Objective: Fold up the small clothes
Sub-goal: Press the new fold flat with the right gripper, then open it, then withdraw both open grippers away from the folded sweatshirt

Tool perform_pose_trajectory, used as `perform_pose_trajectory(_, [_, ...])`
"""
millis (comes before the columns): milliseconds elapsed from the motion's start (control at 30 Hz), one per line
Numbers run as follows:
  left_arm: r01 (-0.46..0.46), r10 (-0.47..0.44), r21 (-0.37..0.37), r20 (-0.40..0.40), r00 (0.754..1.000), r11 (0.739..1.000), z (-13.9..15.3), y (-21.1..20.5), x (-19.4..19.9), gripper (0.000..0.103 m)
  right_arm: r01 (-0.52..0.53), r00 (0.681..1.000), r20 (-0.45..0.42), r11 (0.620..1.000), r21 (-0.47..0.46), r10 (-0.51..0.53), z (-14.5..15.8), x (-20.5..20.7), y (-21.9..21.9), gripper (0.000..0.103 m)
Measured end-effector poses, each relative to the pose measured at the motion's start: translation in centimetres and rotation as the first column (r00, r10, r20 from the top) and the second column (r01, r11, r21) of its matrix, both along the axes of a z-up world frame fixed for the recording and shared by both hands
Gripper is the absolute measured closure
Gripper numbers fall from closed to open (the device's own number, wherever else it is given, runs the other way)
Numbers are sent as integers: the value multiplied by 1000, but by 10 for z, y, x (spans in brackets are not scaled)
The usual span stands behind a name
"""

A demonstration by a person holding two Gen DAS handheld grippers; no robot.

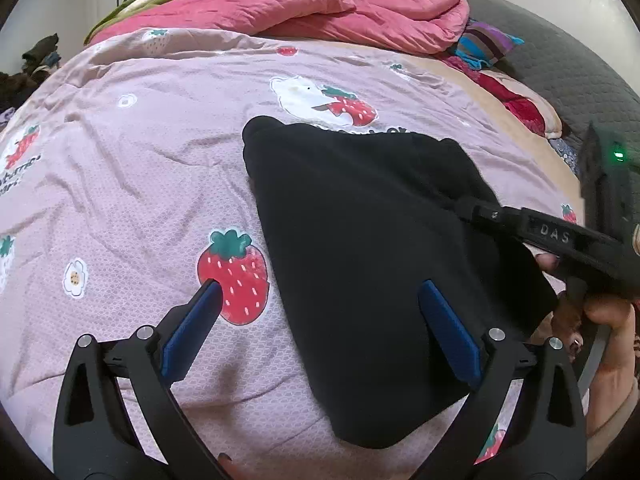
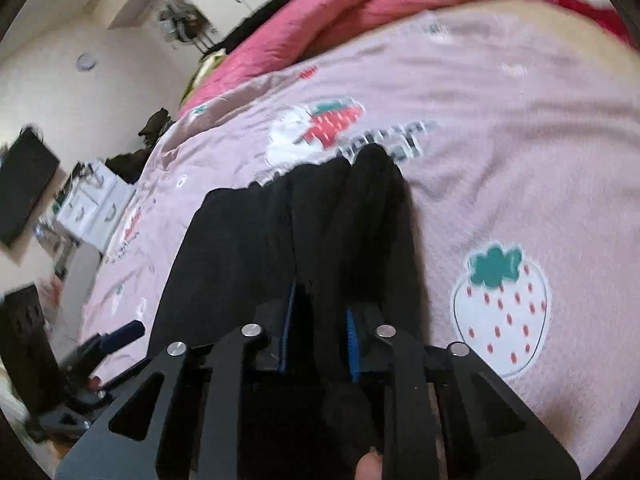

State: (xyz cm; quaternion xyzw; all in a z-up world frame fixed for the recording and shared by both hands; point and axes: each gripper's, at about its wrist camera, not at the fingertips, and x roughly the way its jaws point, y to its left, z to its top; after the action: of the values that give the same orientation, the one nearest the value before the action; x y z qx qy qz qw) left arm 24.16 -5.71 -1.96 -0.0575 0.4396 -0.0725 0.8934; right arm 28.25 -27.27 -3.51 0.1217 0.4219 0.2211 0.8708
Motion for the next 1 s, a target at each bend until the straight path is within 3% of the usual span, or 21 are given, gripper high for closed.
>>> perform_pose_trajectory(167, [8,-8,-4,5,1000,1000,1,-1,0,11,1,993,116,1000,-7,0,22,-10,-9,87])
perform_pose_trajectory(300, [28,-28,-15,-8,1000,1000,-4,-6,0,11,52,998,33,998,-28,-51,-5,3,-20,87])
perform_pose_trajectory(400, [29,-29,-20,-9,1000,999,-5,-10,-2,11,72,997,24,997,-42,-71,-13,1,-27,85])
perform_pose_trajectory(633, [25,-25,-7,-3,1000,1000,-4,-12,-4,10,107,993,69,981,-161,-97,-9,-14,-19,66])
perform_pose_trajectory(833, [21,-21,0,6,1000,1000,-1,-13,-7,11,139,989,82,974,-177,-127,-6,-27,-23,47])
perform_pose_trajectory(933, [26,-26,2,15,1000,1000,2,-14,-11,10,153,986,92,974,-167,-139,-1,-36,-27,47])
perform_pose_trajectory(1000, [36,-36,0,19,999,999,4,-15,-14,10,167,983,106,974,-155,-152,6,-44,-30,39])
